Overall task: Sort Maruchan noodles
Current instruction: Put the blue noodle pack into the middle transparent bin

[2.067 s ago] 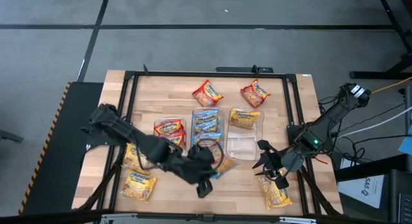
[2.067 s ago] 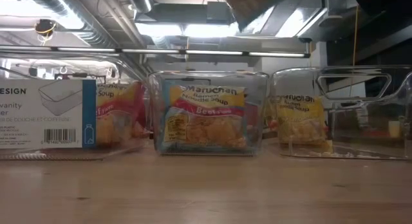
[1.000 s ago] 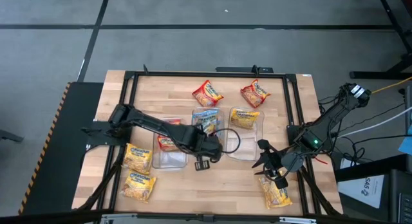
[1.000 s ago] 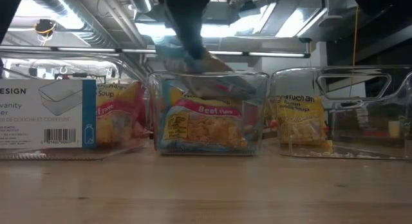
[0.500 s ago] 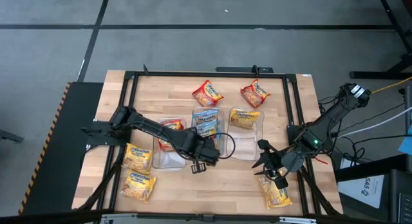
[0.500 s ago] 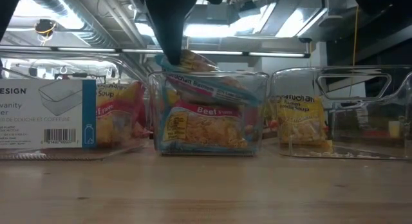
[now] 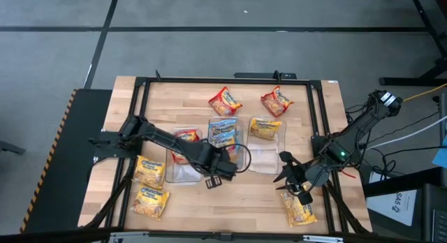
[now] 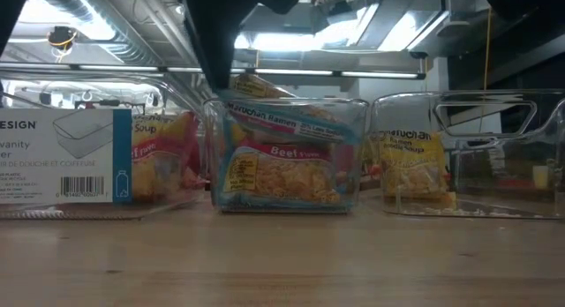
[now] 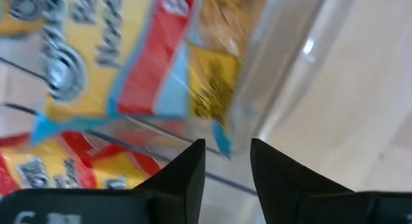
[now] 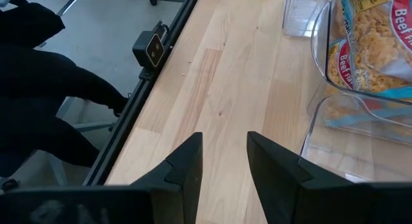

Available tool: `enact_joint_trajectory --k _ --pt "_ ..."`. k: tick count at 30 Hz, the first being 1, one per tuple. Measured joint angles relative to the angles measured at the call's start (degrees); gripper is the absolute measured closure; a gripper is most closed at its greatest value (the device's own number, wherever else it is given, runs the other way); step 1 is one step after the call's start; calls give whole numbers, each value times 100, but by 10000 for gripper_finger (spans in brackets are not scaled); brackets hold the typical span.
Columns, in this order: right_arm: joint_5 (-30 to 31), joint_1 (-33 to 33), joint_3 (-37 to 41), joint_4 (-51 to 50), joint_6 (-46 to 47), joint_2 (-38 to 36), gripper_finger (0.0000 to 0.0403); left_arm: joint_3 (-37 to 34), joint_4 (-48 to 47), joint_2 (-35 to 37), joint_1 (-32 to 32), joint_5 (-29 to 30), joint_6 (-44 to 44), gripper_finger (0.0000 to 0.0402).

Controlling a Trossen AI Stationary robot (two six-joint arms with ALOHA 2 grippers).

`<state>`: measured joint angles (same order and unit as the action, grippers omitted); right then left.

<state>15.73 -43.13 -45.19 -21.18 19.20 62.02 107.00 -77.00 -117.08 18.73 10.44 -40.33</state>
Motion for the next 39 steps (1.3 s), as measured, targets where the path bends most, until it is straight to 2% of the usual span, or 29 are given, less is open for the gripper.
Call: enact_joint_trajectory --k 4,8,10,14,17,19,23,28,33,36,39 --pt "0 0 0 1 0 0 276 0 -69 0 41 -425 -101 283" --pt "1 0 0 -1 -2 0 276 -2 -394 42 63 -299 -286 290" --pt "2 1 0 1 -2 0 276 0 -662 53 44 50 -326 295" --pt "4 -1 0 1 -2 0 276 0 -1044 116 -90 1198 -665 316" --pt "7 -1 0 1 -2 0 276 0 -1005 124 -278 1876 -751 355" --pt "7 -1 0 2 -2 0 276 2 -976 158 -432 2032 -723 387" --pt "7 -1 0 2 -2 0 276 4 -976 160 -755 2013 -529 396" --pt "7 0 0 0 -2 0 276 4 -667 157 -1070 1557 -143 400" --pt "7 1 0 1 -2 0 276 4 50 157 -1093 1389 411 401" --pt "7 0 0 0 -2 0 276 4 101 130 -1107 1372 494 401" --pt "7 0 0 1 -2 0 276 3 98 3 -1162 1111 496 401"
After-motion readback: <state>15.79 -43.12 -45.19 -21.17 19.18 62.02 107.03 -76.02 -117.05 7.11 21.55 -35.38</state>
